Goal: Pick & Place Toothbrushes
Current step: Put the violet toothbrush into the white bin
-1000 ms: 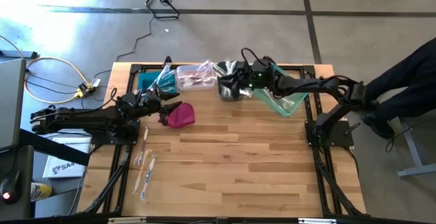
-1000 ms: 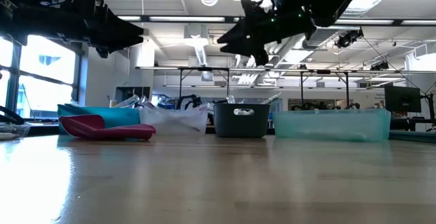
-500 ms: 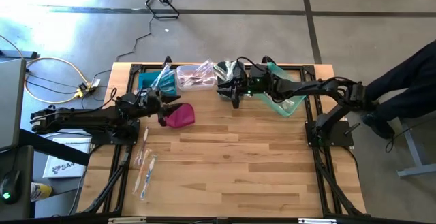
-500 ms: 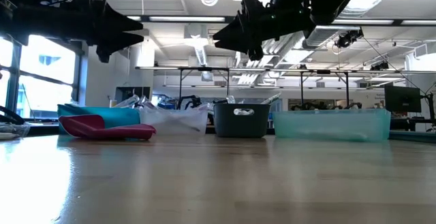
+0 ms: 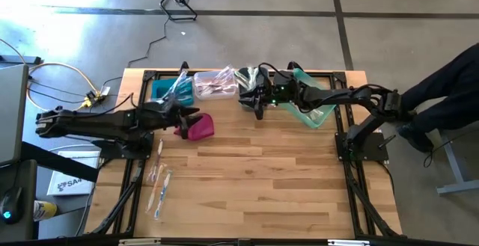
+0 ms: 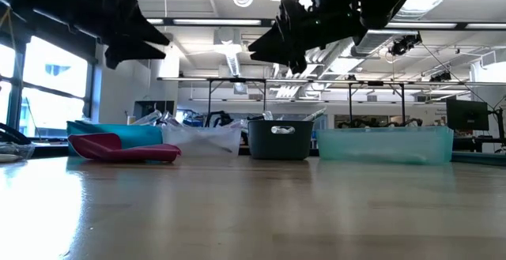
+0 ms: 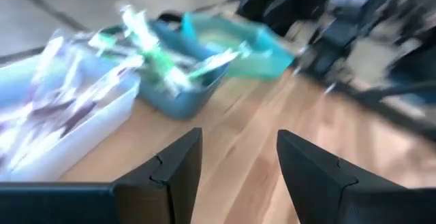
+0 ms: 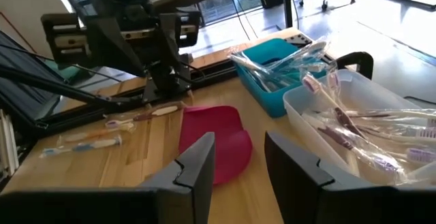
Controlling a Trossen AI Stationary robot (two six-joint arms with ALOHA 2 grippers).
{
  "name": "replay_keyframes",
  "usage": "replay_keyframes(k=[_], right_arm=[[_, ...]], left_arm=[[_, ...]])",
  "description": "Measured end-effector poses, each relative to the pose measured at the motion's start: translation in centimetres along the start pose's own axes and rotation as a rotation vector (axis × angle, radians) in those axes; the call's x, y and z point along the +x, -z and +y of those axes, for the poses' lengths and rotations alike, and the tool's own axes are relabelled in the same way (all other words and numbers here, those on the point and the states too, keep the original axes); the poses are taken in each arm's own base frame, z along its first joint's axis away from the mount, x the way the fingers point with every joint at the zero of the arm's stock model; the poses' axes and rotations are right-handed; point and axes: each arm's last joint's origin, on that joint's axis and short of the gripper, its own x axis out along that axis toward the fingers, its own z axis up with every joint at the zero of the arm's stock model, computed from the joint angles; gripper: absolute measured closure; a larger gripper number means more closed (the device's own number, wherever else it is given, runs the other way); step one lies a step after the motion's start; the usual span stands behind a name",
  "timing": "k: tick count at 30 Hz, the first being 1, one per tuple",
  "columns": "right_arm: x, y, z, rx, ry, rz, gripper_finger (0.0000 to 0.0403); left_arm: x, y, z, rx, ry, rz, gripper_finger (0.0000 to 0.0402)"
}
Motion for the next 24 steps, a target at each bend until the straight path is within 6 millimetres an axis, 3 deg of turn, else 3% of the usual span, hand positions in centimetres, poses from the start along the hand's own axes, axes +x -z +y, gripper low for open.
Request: replay_keyframes(k=[7,16,24], right_arm=[[0.0,0.1,0.0,0.003,0.002,0.011,0.0282],[0.0,0.2,0.0,0.005,0.003,0.016,0.0282],[0.0,0.4,-0.1,0.014,0.009,0.045,0.0282]], left_arm=[[0.6,0.0,-1.8,0.023,-0.143,0.217,0.0215],[2.7,1.1,-3.9,0.069,-0.299,0.512,0.0215],[3.9,2.5,-4.3,0.103,-0.540,0.878,0.0215]])
